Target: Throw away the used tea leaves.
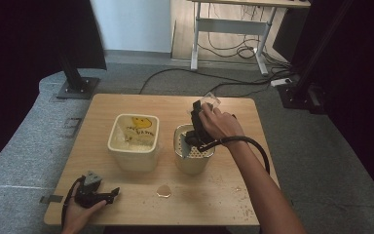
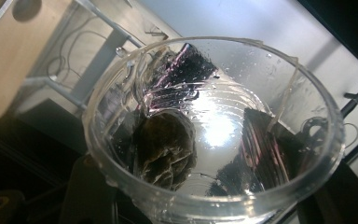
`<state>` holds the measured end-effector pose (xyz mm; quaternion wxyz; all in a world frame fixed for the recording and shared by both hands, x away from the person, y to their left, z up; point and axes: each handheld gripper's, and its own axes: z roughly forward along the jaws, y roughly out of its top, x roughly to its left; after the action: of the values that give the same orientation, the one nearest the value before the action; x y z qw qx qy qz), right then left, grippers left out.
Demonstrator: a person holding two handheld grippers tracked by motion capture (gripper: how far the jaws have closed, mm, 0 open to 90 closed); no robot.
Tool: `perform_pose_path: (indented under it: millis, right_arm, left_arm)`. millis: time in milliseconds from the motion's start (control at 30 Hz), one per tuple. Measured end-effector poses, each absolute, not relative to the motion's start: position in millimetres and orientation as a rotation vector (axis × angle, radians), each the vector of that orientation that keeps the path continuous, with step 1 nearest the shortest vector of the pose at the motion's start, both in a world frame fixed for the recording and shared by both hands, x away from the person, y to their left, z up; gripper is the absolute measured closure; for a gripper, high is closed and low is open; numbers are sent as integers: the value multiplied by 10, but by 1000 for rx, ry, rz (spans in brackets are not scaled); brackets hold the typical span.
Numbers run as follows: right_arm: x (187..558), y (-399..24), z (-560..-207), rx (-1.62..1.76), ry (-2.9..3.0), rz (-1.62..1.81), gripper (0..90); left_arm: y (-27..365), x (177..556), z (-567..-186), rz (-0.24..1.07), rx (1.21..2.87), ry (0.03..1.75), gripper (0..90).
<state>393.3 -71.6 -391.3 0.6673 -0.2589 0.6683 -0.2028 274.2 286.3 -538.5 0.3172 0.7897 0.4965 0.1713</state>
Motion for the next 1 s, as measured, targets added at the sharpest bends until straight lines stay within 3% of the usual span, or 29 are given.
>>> perform_pose_path:
  millis: [200, 467, 567, 767, 1000]
  right_arm:
    - [3891, -585, -4209, -764, 1459, -614, 437]
    - [3930, -422, -4141, -716, 1445, -594, 453]
    - [3898, -471, -4231, -879, 1398, -693, 455]
    - [3902, -493, -4014, -675, 1399, -605, 458]
    - [3839, -508, -4293, -770, 1414, -630, 461]
  left_arm:
    - [2871, 2738, -5380, 451, 2081, 1303, 161]
    - [2889, 2737, -5376, 449, 2077, 1306, 161]
    - [2885, 2724, -5377, 458, 2084, 1307, 161]
    - [2871, 2740, -5375, 445, 2083, 1307, 161]
    - [2849, 2750, -5375, 444, 2091, 1303, 161]
